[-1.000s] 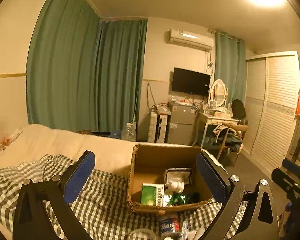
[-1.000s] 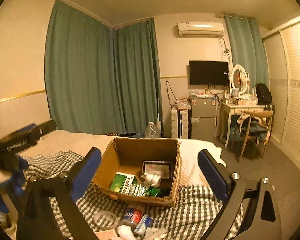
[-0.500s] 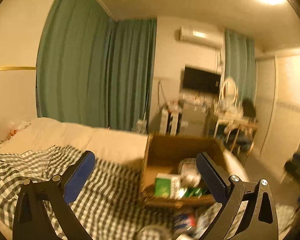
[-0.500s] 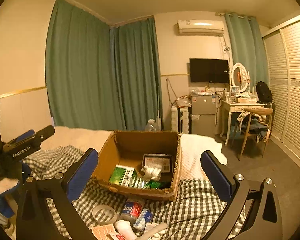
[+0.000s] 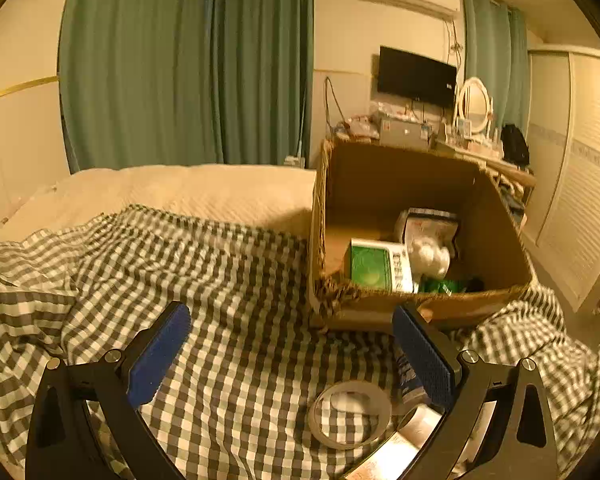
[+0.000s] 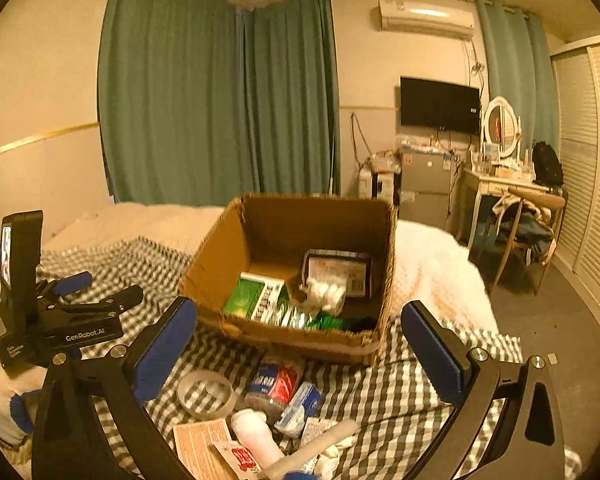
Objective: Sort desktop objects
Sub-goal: 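Withdraw both grippers from the box back toward the item pile, then grasp the clear tape roll with the left gripper while the right grasps the white-blue packet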
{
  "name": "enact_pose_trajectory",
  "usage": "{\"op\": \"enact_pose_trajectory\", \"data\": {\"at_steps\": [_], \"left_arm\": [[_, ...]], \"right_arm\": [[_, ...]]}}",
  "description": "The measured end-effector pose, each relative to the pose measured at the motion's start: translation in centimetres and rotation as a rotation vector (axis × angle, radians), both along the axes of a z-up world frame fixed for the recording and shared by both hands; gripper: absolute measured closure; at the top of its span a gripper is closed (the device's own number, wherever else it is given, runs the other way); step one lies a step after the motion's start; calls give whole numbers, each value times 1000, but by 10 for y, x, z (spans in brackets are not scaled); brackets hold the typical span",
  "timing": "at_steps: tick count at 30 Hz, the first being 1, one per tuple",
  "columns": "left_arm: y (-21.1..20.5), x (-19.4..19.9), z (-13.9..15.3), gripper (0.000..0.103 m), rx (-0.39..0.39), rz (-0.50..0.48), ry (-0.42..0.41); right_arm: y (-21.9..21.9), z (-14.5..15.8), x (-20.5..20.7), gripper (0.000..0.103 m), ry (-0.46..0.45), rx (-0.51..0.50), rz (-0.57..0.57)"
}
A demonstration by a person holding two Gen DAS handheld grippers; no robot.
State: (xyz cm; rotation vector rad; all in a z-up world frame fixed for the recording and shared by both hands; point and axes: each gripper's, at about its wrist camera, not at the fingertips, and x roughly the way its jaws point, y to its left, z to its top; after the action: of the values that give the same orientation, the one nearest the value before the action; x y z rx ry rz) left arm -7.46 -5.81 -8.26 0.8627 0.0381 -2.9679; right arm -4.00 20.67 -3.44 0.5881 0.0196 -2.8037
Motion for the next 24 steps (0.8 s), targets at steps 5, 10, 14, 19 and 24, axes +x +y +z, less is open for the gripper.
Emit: {"op": "enact_pose_trajectory", "data": {"at_steps": [5, 10, 14, 19, 24], "left_arm": [[4, -11, -28, 1, -25, -44, -88], [5, -25, -59, 7, -18, -44, -165], [6, -33, -82, 11, -40, -56, -228], [6, -41, -108, 22, -44, -68, -308], [5, -46, -128, 31, -46, -77, -375]], "right_arm": [[-11, -23, -13, 7, -50, 36, 47], [-25, -52, -25, 10, -91, 105, 77], [-22, -75, -40, 15, -175, 83, 67], [-20, -99, -54, 21, -248, 84, 60], [-22, -126, -65, 31, -335, 118, 55]]}}
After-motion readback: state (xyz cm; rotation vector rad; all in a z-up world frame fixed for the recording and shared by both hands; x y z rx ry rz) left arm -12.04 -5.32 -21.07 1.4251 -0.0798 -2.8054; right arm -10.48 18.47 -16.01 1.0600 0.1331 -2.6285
